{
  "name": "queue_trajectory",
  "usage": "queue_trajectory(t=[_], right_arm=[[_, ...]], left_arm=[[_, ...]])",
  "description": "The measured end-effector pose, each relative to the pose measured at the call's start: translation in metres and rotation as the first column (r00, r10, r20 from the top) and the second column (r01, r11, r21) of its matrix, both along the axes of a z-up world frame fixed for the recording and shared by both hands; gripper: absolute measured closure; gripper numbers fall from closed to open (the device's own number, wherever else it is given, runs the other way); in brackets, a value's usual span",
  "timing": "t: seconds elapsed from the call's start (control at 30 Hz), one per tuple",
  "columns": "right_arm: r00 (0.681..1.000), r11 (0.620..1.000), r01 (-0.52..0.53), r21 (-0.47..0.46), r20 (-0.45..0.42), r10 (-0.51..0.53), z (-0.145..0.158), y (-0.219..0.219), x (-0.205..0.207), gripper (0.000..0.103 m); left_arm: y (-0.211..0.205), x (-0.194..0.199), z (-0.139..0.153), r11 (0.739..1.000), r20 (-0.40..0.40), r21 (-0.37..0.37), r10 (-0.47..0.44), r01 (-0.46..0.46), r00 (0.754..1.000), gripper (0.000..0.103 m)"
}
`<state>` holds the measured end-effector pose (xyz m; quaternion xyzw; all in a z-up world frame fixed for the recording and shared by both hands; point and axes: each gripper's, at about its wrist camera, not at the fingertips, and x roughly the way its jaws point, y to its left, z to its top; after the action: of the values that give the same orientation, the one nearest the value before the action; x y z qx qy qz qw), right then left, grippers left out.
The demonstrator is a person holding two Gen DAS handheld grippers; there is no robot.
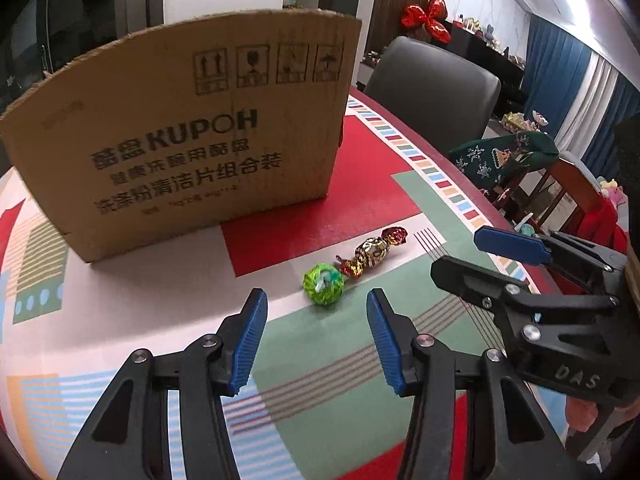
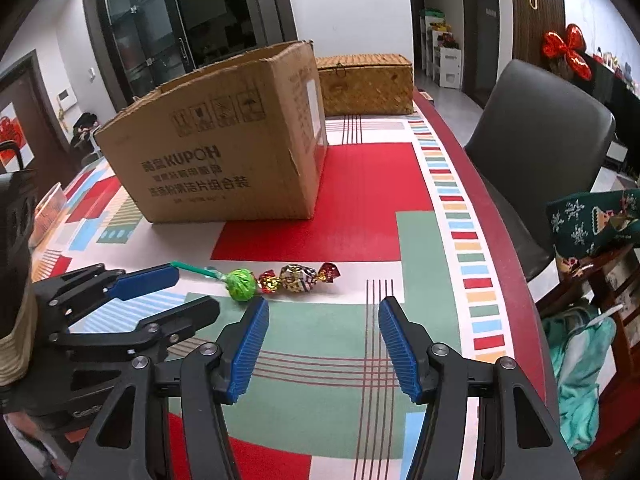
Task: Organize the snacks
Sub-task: 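Grasp the green lollipop with the left tool while the right tool grasps the gold wrapped candies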
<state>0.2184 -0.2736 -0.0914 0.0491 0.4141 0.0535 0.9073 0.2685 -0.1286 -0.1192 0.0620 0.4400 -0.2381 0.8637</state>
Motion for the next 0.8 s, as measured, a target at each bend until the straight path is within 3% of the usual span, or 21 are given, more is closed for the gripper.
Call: queue_trajectory(t=[0.5, 0.8], right_arm=[[0.999, 0.998, 0.021, 0.065, -0.05, -0.017, -0.02, -0.005, 0.021, 0.045], [0.997, 0.996, 0.003, 0.089, -0.082, 0.005, -0.031, 0.0, 0.035, 0.047]], left_arm=[[-0.008, 0.026, -0.023, 1.0, -0.063, -0.003, -0.01, 0.009, 0.998, 0.076], [0.01, 0.023, -0.016, 0.999, -0.06, -0.013, 0.039, -0.04, 0.997, 0.076]])
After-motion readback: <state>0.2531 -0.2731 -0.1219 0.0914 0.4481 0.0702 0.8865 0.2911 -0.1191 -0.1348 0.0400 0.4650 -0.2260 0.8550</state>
